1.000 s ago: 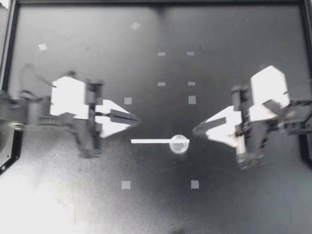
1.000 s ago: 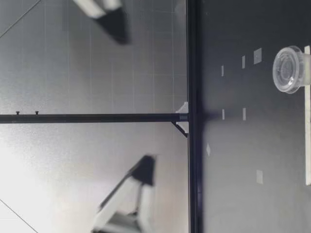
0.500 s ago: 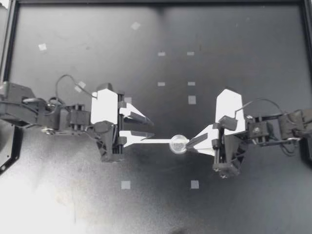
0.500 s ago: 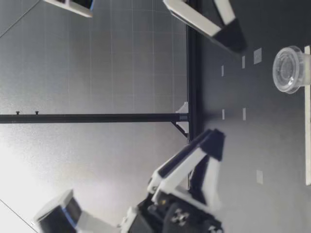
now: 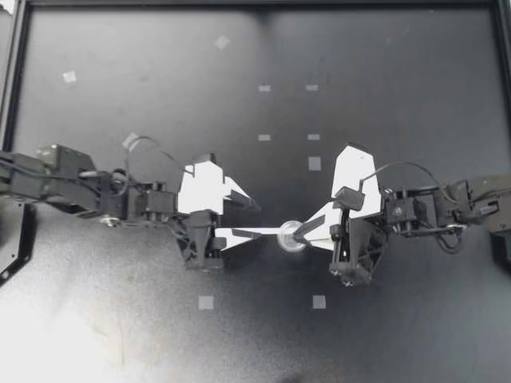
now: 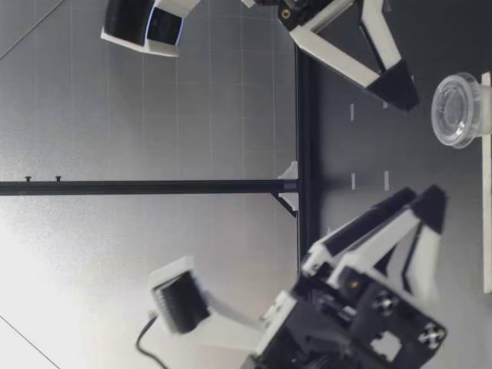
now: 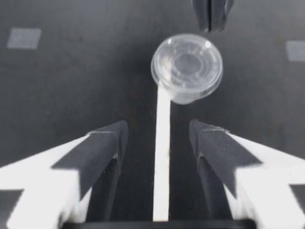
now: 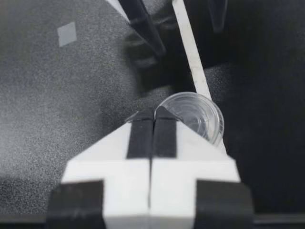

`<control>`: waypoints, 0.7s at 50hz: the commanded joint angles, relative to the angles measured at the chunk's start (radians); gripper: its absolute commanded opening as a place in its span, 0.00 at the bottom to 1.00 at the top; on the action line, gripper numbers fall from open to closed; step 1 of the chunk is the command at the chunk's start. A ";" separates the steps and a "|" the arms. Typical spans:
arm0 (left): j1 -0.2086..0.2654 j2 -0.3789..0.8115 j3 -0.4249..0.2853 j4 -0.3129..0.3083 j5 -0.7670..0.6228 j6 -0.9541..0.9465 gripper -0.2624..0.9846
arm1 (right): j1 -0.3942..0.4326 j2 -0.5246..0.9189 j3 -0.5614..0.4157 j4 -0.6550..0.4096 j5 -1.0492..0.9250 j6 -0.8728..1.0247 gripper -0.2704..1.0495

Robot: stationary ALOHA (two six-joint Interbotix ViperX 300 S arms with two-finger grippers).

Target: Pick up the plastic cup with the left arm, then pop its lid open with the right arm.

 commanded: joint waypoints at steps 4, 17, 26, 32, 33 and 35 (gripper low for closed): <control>-0.002 0.006 -0.040 0.003 -0.009 0.000 0.67 | -0.014 -0.003 -0.011 0.003 -0.009 0.008 0.11; -0.029 0.041 -0.075 0.003 -0.003 0.000 0.67 | -0.020 0.023 -0.011 0.003 -0.009 0.017 0.11; -0.029 0.060 -0.095 0.003 0.002 -0.011 0.67 | -0.020 0.031 -0.009 0.003 -0.011 0.017 0.11; -0.031 0.078 -0.110 0.002 0.000 -0.011 0.67 | -0.020 0.031 -0.009 0.003 -0.011 0.017 0.11; -0.029 0.081 -0.112 0.003 0.002 -0.011 0.67 | -0.020 0.031 -0.009 0.003 -0.009 0.017 0.11; -0.029 0.089 -0.118 0.003 0.002 -0.012 0.67 | -0.020 0.029 -0.008 0.002 -0.011 0.017 0.11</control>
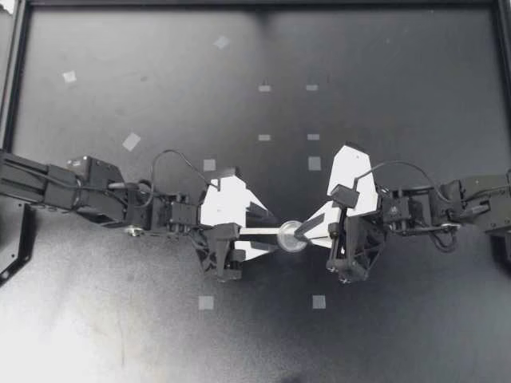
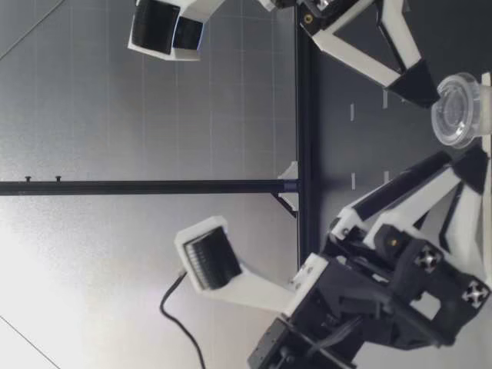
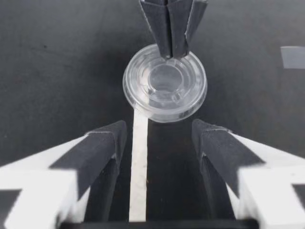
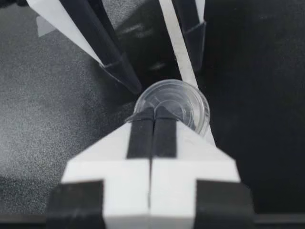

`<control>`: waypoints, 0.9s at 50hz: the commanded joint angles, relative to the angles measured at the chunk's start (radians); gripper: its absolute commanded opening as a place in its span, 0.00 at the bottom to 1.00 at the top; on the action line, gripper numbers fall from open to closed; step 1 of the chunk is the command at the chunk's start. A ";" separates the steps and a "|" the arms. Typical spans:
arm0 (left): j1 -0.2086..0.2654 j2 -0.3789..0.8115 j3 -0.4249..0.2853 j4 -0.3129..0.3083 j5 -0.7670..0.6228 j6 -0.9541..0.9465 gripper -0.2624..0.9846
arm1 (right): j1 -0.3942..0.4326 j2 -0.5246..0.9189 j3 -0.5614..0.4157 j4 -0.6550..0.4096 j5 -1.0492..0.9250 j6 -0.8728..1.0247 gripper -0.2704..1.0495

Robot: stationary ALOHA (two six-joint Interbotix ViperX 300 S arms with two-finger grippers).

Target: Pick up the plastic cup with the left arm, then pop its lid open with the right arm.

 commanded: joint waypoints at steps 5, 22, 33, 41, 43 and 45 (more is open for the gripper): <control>0.002 0.000 -0.037 0.002 -0.002 0.002 0.67 | -0.009 -0.009 -0.002 0.000 -0.008 0.002 0.11; 0.002 0.038 -0.075 0.000 0.000 0.000 0.67 | -0.009 0.000 0.003 0.002 -0.009 0.000 0.11; 0.002 0.040 -0.078 0.002 0.000 0.000 0.67 | -0.009 0.009 0.006 0.002 -0.008 0.005 0.11; 0.002 0.038 -0.078 0.002 0.000 0.000 0.67 | -0.009 0.000 0.020 0.002 -0.002 0.011 0.11; 0.002 0.037 -0.081 0.002 0.000 0.000 0.67 | -0.009 -0.003 0.025 0.002 -0.002 0.017 0.11; 0.002 0.037 -0.083 0.002 0.000 0.000 0.67 | -0.009 -0.006 0.028 0.002 -0.002 0.023 0.11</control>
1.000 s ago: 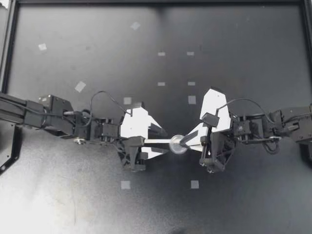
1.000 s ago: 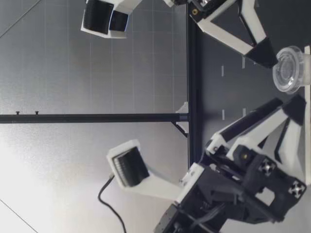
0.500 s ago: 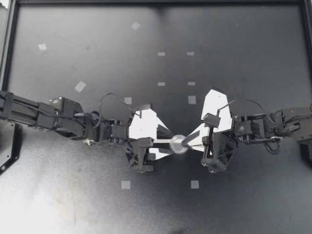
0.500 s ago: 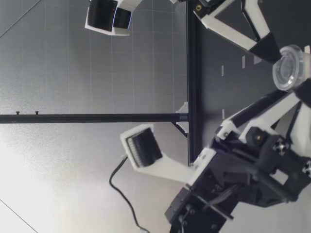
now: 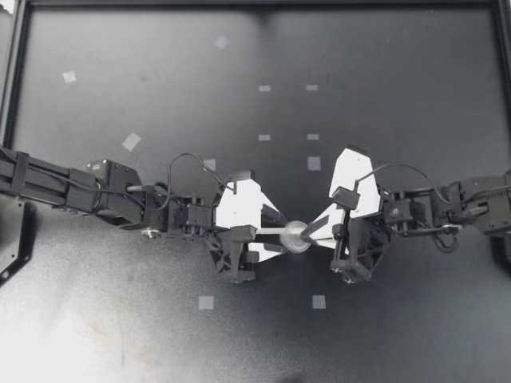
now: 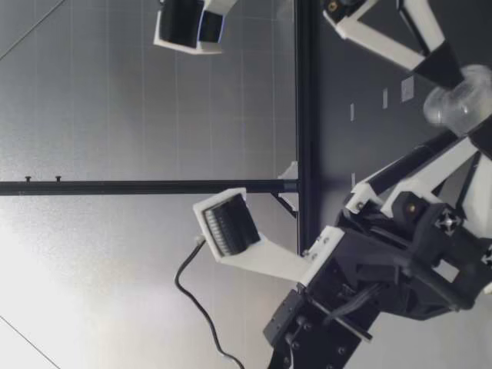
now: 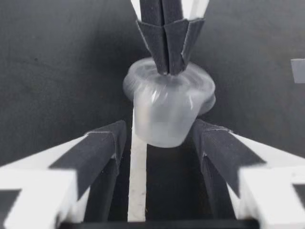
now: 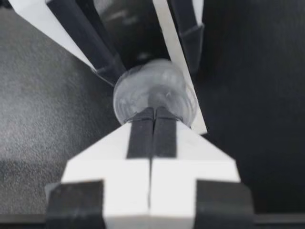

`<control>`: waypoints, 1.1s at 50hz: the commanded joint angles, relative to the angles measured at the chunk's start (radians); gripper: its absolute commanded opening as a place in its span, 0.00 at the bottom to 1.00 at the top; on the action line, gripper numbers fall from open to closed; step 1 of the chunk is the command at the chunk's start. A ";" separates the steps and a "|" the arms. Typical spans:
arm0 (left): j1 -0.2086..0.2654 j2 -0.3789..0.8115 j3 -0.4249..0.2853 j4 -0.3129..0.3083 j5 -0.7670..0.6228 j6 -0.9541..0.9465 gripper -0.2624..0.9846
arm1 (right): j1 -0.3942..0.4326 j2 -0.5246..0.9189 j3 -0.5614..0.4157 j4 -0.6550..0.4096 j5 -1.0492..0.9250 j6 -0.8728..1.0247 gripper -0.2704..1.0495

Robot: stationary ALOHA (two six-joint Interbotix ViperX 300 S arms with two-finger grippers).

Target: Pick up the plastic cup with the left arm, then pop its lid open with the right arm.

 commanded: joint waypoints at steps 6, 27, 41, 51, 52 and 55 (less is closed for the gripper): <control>0.002 -0.020 -0.026 0.002 -0.003 0.000 0.67 | -0.008 -0.029 -0.005 0.002 -0.005 0.008 0.11; 0.002 -0.003 -0.080 0.000 0.094 0.000 0.65 | -0.009 -0.017 -0.020 -0.002 -0.012 0.006 0.11; 0.002 -0.006 -0.078 0.000 0.097 0.000 0.47 | -0.008 -0.043 -0.009 -0.002 -0.012 0.011 0.11; 0.002 -0.044 -0.058 0.000 0.114 0.005 0.44 | -0.008 -0.146 0.025 0.002 0.000 0.035 0.13; 0.002 -0.054 -0.054 0.000 0.117 0.006 0.44 | -0.008 -0.167 0.031 0.002 0.003 0.041 0.14; 0.002 -0.097 -0.034 0.000 0.110 0.014 0.44 | -0.008 -0.253 0.055 0.002 0.008 0.064 0.20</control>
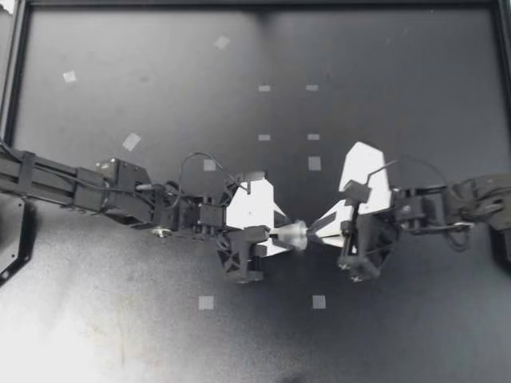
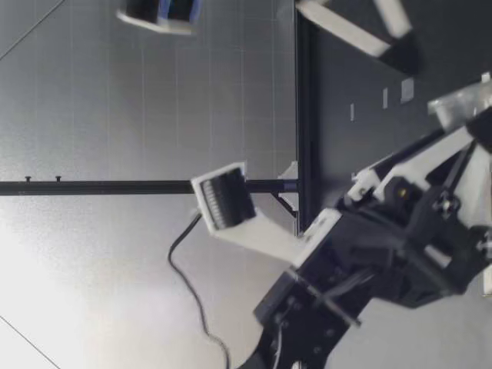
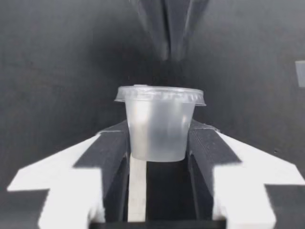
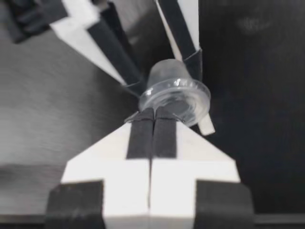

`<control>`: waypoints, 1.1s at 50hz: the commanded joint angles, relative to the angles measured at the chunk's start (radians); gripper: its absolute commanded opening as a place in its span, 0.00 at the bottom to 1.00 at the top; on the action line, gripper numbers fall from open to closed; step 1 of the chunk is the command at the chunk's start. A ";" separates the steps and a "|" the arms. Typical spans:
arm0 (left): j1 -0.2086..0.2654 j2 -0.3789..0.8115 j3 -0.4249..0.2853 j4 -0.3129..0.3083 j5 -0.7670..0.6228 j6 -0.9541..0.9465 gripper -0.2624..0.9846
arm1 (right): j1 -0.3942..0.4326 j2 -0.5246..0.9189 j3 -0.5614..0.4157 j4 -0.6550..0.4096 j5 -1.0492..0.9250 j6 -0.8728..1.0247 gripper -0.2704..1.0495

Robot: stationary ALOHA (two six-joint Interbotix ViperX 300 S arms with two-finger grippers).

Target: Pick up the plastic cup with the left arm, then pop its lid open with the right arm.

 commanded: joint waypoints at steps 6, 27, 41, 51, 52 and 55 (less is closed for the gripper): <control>0.003 -0.189 0.060 0.000 -0.100 0.023 0.44 | -0.008 -0.295 0.052 0.006 -0.029 0.110 0.47; 0.023 -0.388 0.281 -0.012 -0.811 0.150 0.44 | -0.006 -0.135 0.169 0.074 -0.808 0.695 0.74; 0.025 -0.321 0.244 -0.021 -0.782 0.146 0.44 | -0.006 0.044 0.069 0.000 -1.023 0.738 0.74; 0.025 -0.310 0.221 -0.021 -0.729 0.153 0.43 | -0.006 -0.015 0.046 -0.028 -0.936 0.732 0.74; 0.023 -0.308 0.219 -0.021 -0.724 0.153 0.43 | -0.006 -0.020 0.038 -0.032 -0.930 0.732 0.74; 0.023 -0.305 0.215 -0.021 -0.716 0.152 0.43 | -0.006 -0.029 0.023 -0.046 -0.928 0.733 0.74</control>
